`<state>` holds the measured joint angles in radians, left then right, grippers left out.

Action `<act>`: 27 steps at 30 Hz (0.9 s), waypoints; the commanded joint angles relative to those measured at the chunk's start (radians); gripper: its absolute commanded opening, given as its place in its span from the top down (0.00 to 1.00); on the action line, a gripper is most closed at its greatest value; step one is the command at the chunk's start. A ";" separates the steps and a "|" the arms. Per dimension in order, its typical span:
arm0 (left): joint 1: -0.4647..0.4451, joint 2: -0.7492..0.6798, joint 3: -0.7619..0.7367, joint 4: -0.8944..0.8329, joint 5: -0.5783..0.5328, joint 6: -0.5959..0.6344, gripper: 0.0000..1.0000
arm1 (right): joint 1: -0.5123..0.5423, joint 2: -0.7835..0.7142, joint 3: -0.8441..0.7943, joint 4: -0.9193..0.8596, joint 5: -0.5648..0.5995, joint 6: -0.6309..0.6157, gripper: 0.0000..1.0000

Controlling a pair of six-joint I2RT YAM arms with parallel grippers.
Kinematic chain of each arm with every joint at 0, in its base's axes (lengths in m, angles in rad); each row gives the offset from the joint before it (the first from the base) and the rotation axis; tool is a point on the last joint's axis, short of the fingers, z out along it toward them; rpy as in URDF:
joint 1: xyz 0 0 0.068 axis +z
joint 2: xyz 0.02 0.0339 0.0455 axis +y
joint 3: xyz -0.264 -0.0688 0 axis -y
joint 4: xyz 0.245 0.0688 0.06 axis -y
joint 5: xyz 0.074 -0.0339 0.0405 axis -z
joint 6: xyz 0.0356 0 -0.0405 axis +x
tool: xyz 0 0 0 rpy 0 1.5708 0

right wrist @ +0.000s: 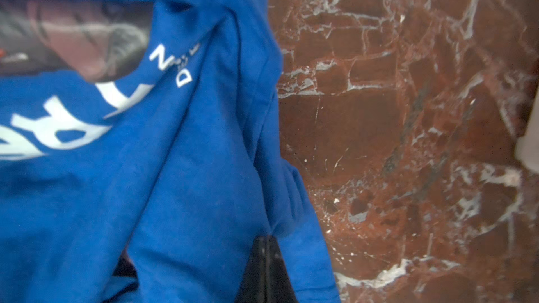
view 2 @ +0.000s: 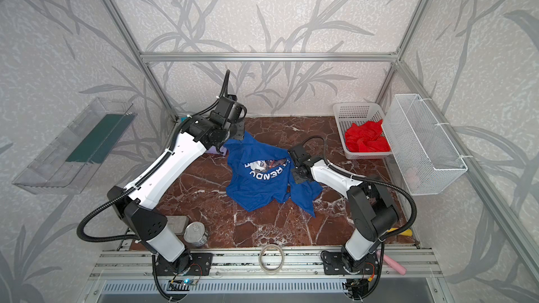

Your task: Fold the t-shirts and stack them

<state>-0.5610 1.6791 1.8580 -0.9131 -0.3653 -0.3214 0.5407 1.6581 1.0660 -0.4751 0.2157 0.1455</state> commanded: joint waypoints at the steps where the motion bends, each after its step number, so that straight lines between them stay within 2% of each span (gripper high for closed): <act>1: 0.011 -0.029 0.002 -0.023 -0.022 0.015 1.00 | 0.004 -0.024 0.018 -0.021 -0.083 0.018 0.88; 4: 0.016 -0.031 -0.003 -0.020 -0.020 0.013 1.00 | 0.016 -0.092 -0.037 0.000 -0.144 -0.002 0.72; 6: 0.019 -0.029 -0.004 -0.020 -0.017 0.011 1.00 | 0.036 -0.128 -0.072 0.009 -0.156 -0.006 0.65; 10: 0.021 -0.034 -0.013 -0.017 -0.008 -0.001 1.00 | 0.051 -0.128 -0.122 0.042 -0.177 0.020 0.45; 13: 0.023 -0.041 -0.024 -0.015 -0.007 -0.005 1.00 | 0.049 -0.059 -0.096 0.038 -0.143 0.039 0.40; 14: 0.023 -0.043 -0.028 -0.015 -0.007 -0.006 1.00 | 0.046 -0.039 -0.087 0.044 -0.130 0.040 0.42; 16: 0.023 -0.048 -0.033 -0.019 -0.008 -0.008 1.00 | 0.028 0.001 -0.068 0.077 -0.147 0.033 0.61; 17: 0.024 -0.052 -0.034 -0.023 -0.006 -0.008 1.00 | 0.013 0.011 -0.056 0.091 -0.168 0.035 0.75; 18: 0.024 -0.054 -0.036 -0.026 -0.007 -0.010 1.00 | 0.003 0.014 -0.041 0.093 -0.182 0.038 0.85; 20: 0.026 -0.063 -0.038 -0.036 -0.019 -0.010 1.00 | -0.008 -0.009 -0.006 0.075 -0.172 0.042 0.99; 24: 0.039 -0.091 -0.015 -0.046 -0.036 0.002 1.00 | -0.034 -0.115 0.063 0.000 -0.154 0.027 1.00; 27: 0.051 -0.104 0.063 -0.052 -0.043 0.027 1.00 | -0.090 -0.213 0.131 -0.076 -0.165 0.032 1.00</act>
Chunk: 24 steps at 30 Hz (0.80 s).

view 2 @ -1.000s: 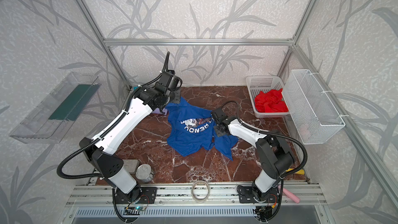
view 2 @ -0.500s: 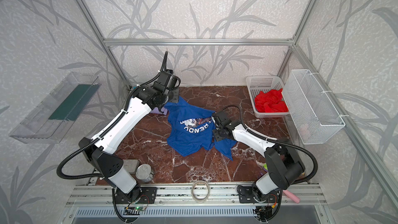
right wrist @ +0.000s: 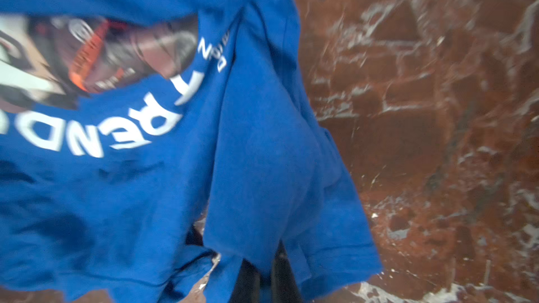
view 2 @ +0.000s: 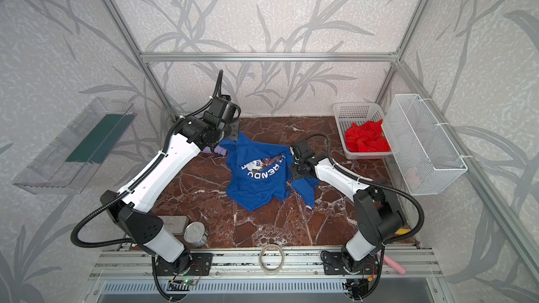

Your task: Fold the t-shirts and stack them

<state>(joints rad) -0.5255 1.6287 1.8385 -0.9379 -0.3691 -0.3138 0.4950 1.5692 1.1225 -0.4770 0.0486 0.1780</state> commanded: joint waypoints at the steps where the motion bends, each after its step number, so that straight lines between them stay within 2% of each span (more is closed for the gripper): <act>1: 0.019 -0.053 0.120 -0.035 -0.052 0.031 1.00 | -0.061 -0.163 0.085 -0.080 0.007 0.003 1.00; 4: 0.024 -0.047 0.260 -0.065 -0.100 0.074 1.00 | -0.098 -0.269 0.105 -0.100 0.060 0.000 1.00; 6: 0.027 -0.050 0.349 -0.085 -0.122 0.100 1.00 | -0.114 -0.305 0.144 -0.184 0.105 0.018 1.00; 9: 0.028 -0.064 0.447 -0.111 -0.144 0.125 1.00 | -0.120 -0.351 0.192 -0.313 0.102 0.054 1.00; 14: 0.028 -0.138 0.418 -0.059 -0.175 0.147 1.00 | -0.125 -0.401 0.207 -0.398 0.104 0.076 1.00; 15: 0.027 -0.148 0.399 -0.041 -0.176 0.154 1.00 | -0.125 -0.397 0.199 -0.399 0.101 0.075 0.97; 16: 0.027 -0.151 0.386 -0.031 -0.175 0.157 1.00 | -0.125 -0.391 0.188 -0.395 0.084 0.076 0.89; 18: 0.027 -0.142 0.380 -0.031 -0.162 0.161 1.00 | -0.126 -0.379 0.160 -0.371 0.000 0.085 0.58; 19: 0.028 -0.134 0.381 -0.034 -0.151 0.159 1.00 | -0.126 -0.376 0.147 -0.352 -0.054 0.089 0.51; 21: 0.028 -0.119 0.383 -0.039 -0.120 0.154 1.00 | -0.125 -0.372 0.124 -0.299 -0.161 0.095 0.44; 24: 0.027 -0.101 0.396 -0.046 -0.067 0.152 1.00 | -0.119 -0.362 0.105 -0.208 -0.302 0.072 0.45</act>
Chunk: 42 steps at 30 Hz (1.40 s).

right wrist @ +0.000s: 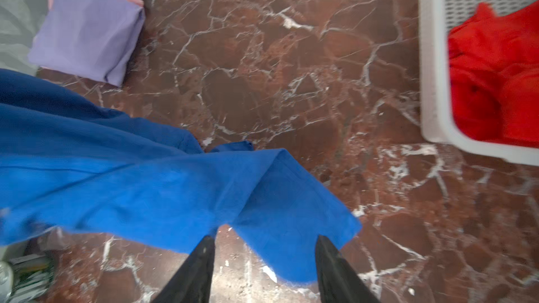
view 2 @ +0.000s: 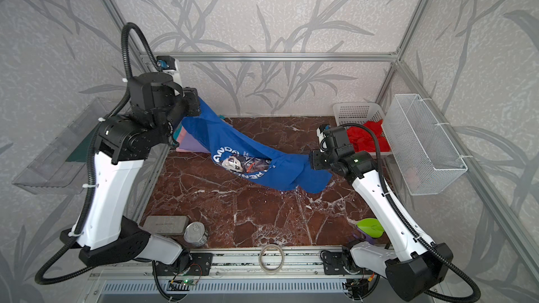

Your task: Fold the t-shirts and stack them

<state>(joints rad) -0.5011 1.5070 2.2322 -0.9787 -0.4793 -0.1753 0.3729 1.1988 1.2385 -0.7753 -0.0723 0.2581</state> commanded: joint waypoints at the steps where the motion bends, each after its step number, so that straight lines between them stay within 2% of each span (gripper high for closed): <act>1: 0.003 0.026 0.014 -0.013 0.061 0.013 1.00 | 0.014 0.016 -0.012 0.118 -0.207 -0.019 0.47; 6: 0.001 0.048 0.043 -0.042 0.146 0.008 1.00 | 0.198 0.096 0.022 0.191 -0.202 -0.178 0.49; 10: 0.001 0.052 0.051 -0.061 0.168 0.003 1.00 | 0.368 0.174 0.029 0.310 -0.190 -0.281 0.39; 15: 0.001 0.052 0.072 -0.089 0.189 -0.009 1.00 | 0.402 0.309 0.103 0.471 -0.252 -0.294 0.25; 20: 0.001 0.035 0.084 -0.103 0.188 -0.012 1.00 | 0.402 0.473 0.214 0.512 -0.320 -0.296 0.24; 25: 0.001 0.007 0.093 -0.102 0.193 -0.017 1.00 | 0.423 0.608 0.271 0.488 -0.333 -0.320 0.38; 34: 0.001 -0.020 0.097 -0.109 0.193 -0.027 1.00 | 0.447 0.751 0.276 0.535 -0.332 -0.299 0.38; 35: 0.001 -0.021 0.096 -0.108 0.193 -0.028 1.00 | 0.448 0.764 0.282 0.535 -0.336 -0.298 0.41; 38: 0.001 -0.022 0.096 -0.110 0.172 -0.021 1.00 | 0.445 0.779 0.284 0.535 -0.343 -0.284 0.66; 39: 0.001 -0.021 0.096 -0.112 0.158 -0.016 1.00 | 0.442 0.774 0.277 0.533 -0.348 -0.278 0.70; 42: 0.002 -0.021 0.095 -0.112 0.120 -0.006 1.00 | 0.422 0.732 0.225 0.533 -0.355 -0.274 0.72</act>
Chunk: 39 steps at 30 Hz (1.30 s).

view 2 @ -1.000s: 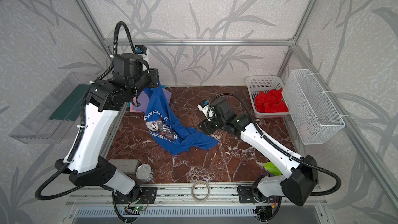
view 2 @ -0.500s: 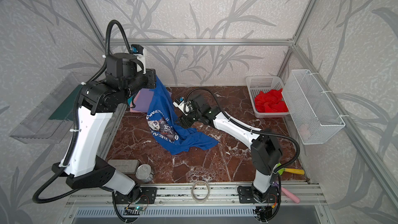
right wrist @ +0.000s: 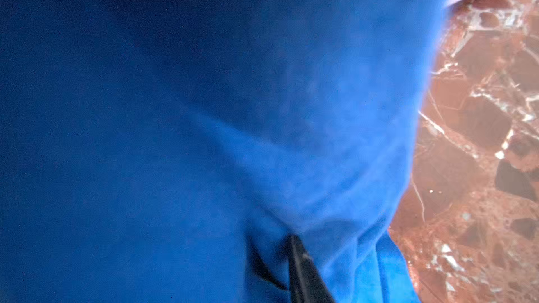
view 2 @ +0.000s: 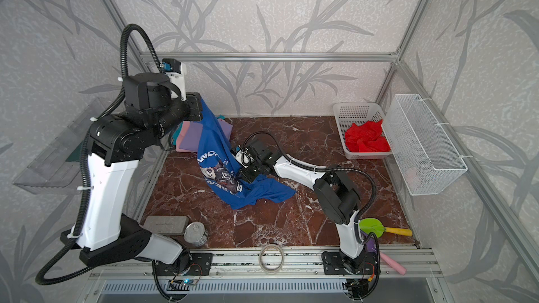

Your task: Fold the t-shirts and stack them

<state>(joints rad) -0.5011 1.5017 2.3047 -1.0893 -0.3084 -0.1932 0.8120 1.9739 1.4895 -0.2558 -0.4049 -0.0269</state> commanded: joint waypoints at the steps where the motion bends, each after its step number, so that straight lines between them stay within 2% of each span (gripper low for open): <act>1: 0.001 -0.018 0.022 0.001 -0.061 0.014 1.00 | -0.027 -0.059 -0.052 0.016 -0.022 0.015 0.72; 2: 0.001 -0.022 0.022 0.003 -0.072 0.018 1.00 | -0.044 -0.078 -0.088 0.024 -0.024 0.020 0.76; 4: 0.001 -0.035 0.018 0.017 -0.087 0.027 1.00 | -0.078 -0.110 -0.152 0.047 -0.036 0.039 0.91; 7: 0.003 -0.054 0.020 0.037 -0.120 0.042 1.00 | -0.121 -0.147 -0.222 0.057 -0.033 0.066 0.99; 10: 0.003 -0.064 0.036 0.045 -0.145 0.054 1.00 | -0.162 -0.203 -0.228 0.014 0.034 0.074 1.00; 12: 0.003 -0.074 0.037 0.048 -0.152 0.058 1.00 | -0.194 -0.257 -0.174 -0.056 0.104 0.060 1.00; 15: 0.003 -0.102 -0.004 0.079 -0.175 0.067 1.00 | -0.232 -0.365 -0.055 -0.159 0.253 0.028 1.00; 19: 0.003 -0.133 -0.032 0.109 -0.199 0.080 1.00 | -0.241 -0.533 0.080 -0.217 0.511 -0.008 1.00; 21: 0.004 -0.135 -0.014 0.110 -0.244 0.080 1.00 | -0.241 -0.604 0.123 -0.239 0.573 -0.026 1.00; 26: 0.002 -0.163 0.020 0.161 -0.351 0.078 1.00 | -0.241 -0.726 0.240 -0.347 0.652 -0.045 1.00; 33: 0.001 -0.198 0.099 0.222 -0.343 0.085 1.00 | -0.241 -0.866 0.347 -0.391 0.696 -0.043 1.00; 39: 0.001 -0.213 0.145 0.266 -0.331 0.104 1.00 | -0.241 -0.887 0.423 -0.454 0.759 -0.015 1.00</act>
<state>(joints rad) -0.5182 1.3315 2.4100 -0.9005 -0.5282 -0.1108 0.5858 1.1225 1.8668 -0.6605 0.2131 -0.0700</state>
